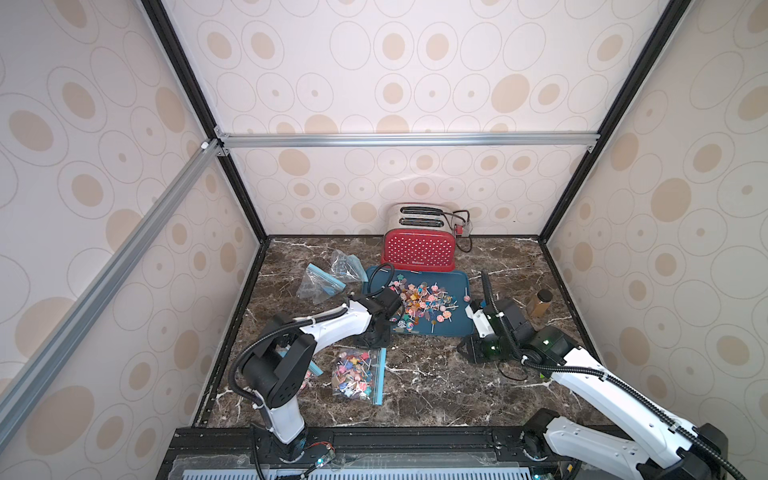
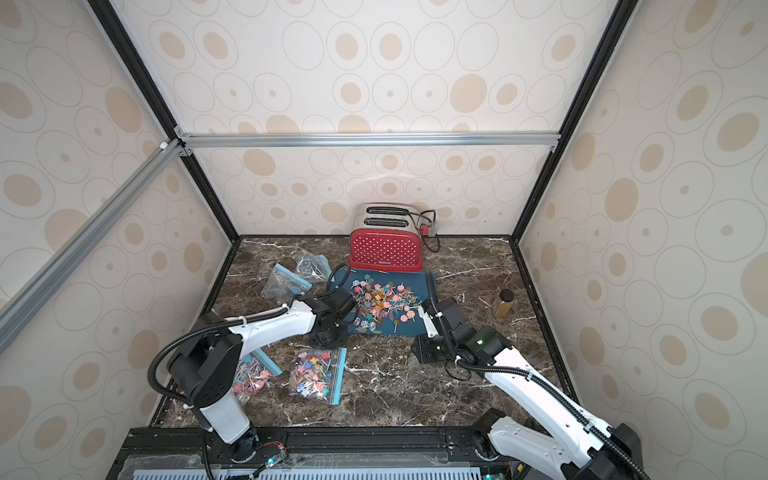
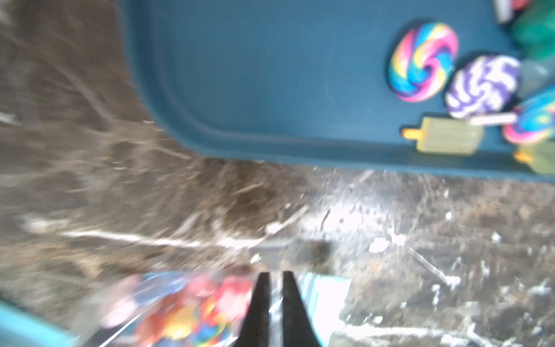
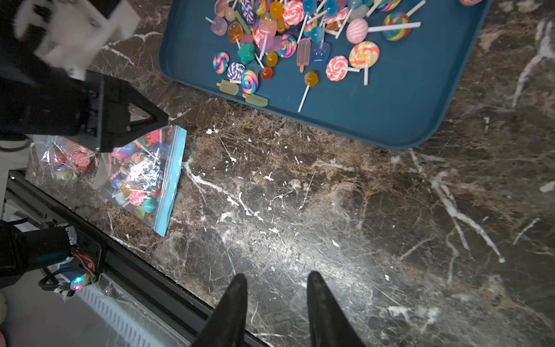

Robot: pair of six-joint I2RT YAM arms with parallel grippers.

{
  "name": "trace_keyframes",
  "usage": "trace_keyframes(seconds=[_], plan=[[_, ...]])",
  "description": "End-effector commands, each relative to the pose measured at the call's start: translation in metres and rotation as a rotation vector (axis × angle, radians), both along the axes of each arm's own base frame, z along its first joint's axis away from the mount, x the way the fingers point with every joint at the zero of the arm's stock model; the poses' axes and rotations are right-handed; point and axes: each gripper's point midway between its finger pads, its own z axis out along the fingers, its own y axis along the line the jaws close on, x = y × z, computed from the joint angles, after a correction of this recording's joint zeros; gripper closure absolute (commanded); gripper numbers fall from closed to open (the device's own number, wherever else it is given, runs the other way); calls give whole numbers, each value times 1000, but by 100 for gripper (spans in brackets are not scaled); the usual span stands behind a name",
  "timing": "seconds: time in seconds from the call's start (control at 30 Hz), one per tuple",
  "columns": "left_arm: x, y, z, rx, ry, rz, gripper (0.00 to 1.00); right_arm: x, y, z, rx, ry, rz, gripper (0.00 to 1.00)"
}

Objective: Pour candies out of the ziploc bag
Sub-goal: Open the ziploc bag at the center of the board.

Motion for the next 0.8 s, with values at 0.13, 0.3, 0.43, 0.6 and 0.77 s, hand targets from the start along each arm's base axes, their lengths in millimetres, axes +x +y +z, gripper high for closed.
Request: trace_keyframes(seconds=[0.13,0.3,0.43,0.6,0.77], plan=[[-29,12,49,68,-64,28,65,3,-8,0,-44,-7,-40,63],[-57,-24,31,23,-58,19,65,9,-9,-6,-71,1,-47,63],[-66,-39,12,-4,-33,33,63,11,-7,-10,-75,7,-41,63],[-74,-36,-9,14,12,68,62,10,-10,-12,-88,5,-38,63],[-83,-37,-24,1,62,89,62,10,-15,-12,-85,-2,-51,62]])
